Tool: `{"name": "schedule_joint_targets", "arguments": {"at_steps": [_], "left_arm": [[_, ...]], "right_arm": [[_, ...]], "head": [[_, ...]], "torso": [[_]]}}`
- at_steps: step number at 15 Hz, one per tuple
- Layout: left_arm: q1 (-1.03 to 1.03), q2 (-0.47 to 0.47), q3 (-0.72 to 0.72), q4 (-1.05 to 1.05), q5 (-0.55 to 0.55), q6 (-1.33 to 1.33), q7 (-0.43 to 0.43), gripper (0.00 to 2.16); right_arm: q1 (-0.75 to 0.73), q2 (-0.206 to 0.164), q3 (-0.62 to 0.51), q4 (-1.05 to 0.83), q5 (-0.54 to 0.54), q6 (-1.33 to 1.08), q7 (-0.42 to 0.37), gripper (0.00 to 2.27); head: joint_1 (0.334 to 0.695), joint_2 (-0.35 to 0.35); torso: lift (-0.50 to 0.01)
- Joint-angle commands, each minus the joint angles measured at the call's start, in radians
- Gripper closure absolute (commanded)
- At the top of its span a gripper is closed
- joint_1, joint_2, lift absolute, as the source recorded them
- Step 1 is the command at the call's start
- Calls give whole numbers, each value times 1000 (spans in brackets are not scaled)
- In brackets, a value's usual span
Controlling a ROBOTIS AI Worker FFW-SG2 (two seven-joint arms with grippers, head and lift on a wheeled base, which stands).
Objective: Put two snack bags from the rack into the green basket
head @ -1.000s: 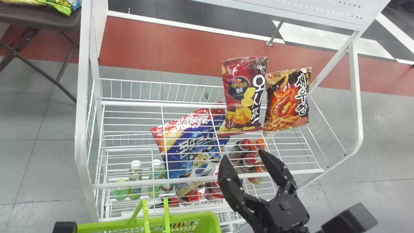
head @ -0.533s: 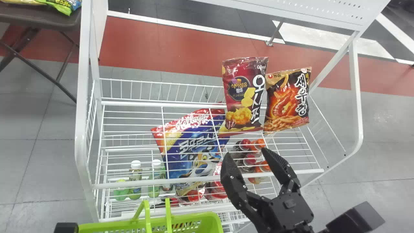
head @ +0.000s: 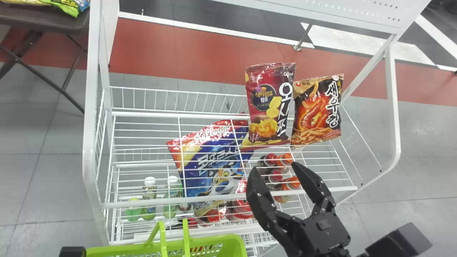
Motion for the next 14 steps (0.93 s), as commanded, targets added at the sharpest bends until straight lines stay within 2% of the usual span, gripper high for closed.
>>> {"name": "schedule_joint_targets", "arguments": {"at_steps": [1, 14], "left_arm": [[0, -3, 5, 0, 1, 1, -1, 1450], [5, -3, 6, 2, 3, 1, -5, 1450]], "right_arm": [[2, 0, -7, -1, -13, 9, 0, 63], [34, 2, -13, -22, -28, 0, 2, 70]], "head": [[695, -350], [695, -350]], "torso": [[-5], [-5]]}}
